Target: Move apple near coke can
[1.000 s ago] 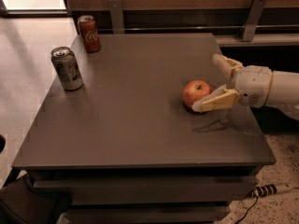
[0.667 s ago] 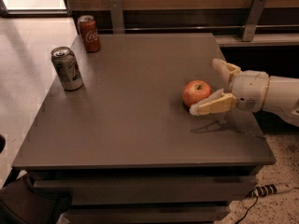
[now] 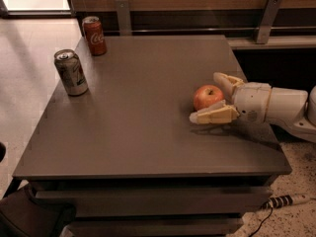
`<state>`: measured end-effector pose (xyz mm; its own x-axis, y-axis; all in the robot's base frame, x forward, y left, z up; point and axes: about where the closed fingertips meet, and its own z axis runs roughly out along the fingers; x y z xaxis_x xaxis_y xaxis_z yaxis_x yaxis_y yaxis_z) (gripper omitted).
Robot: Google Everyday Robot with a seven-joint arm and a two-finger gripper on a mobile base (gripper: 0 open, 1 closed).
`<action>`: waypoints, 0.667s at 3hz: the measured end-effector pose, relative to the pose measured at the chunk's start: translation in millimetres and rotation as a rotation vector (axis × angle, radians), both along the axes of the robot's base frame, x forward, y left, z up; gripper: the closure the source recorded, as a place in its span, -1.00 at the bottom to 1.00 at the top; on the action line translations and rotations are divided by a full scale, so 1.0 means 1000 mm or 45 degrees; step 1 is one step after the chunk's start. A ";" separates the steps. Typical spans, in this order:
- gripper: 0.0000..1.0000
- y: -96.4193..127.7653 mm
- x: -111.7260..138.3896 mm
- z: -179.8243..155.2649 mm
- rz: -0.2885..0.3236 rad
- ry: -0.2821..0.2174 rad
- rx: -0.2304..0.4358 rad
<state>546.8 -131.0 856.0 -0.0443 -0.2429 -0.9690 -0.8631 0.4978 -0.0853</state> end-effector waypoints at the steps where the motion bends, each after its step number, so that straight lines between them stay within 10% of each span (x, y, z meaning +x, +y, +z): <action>1: -0.25 0.002 0.000 0.000 0.004 0.000 0.000; 2: 0.25 0.005 0.000 0.000 0.010 -0.001 0.000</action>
Offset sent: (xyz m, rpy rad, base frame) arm 0.0001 0.0018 -0.0001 -0.0003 0.0001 0.0025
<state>546.7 -126.5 856.4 -0.0421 -0.2431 -0.9691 -0.8669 0.4912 -0.0856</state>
